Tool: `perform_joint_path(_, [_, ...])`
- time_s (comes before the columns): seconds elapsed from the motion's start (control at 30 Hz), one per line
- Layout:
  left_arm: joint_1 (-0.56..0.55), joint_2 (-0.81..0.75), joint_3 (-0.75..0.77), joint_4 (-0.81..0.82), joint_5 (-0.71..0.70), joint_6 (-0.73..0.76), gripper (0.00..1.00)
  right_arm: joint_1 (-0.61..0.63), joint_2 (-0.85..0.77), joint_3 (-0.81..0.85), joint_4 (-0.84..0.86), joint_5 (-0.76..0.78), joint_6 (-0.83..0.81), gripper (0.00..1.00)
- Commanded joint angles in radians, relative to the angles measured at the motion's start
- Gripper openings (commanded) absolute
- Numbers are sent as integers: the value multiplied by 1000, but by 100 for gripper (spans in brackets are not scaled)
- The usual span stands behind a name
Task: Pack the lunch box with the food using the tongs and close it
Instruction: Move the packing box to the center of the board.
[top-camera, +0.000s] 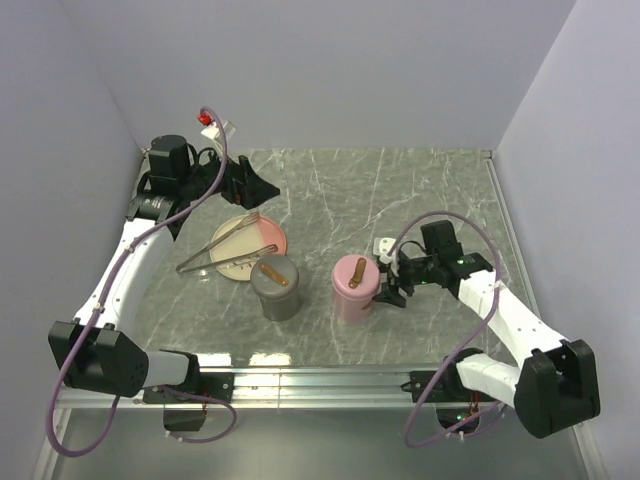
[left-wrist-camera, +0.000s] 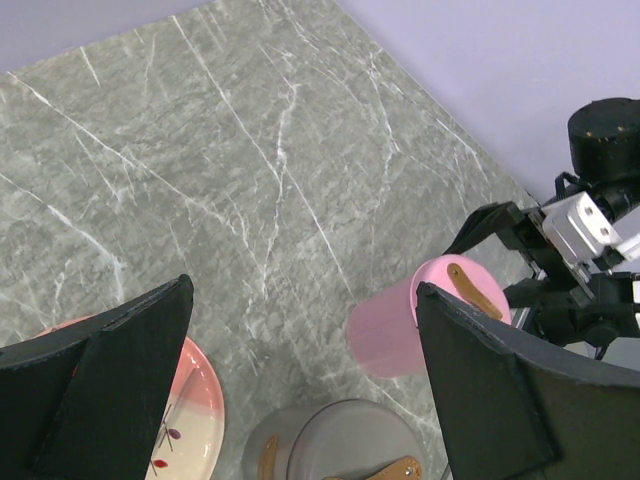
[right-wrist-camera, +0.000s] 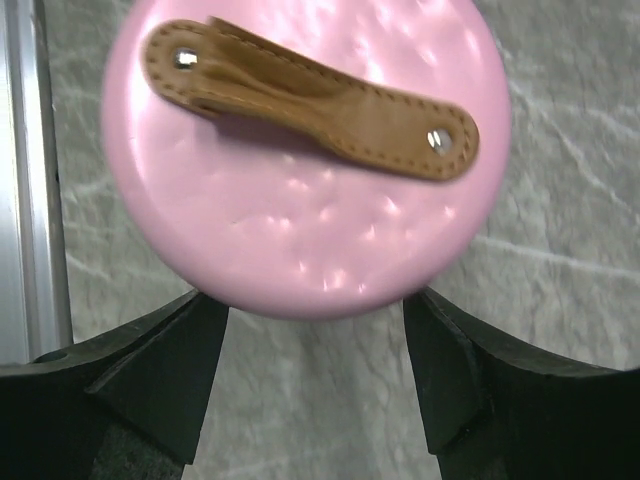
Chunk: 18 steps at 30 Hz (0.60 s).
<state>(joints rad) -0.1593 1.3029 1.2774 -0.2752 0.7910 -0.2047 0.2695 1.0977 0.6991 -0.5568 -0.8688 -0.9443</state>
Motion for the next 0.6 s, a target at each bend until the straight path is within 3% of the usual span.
perform_joint_path(0.0, [3,-33,2,16,4,-7,99,97,2,8,199,31,165,77])
perform_joint_path(0.27, [4,-48,-1,2,-3,7,99,220,74,51,313,88,286,76])
perform_joint_path(0.4, [6,-48,19,-45,-22,25,99,220,65,111,163,119,231,75])
perform_joint_path(0.57, [20,-42,43,-119,-27,73,99,189,-93,135,-35,166,165,75])
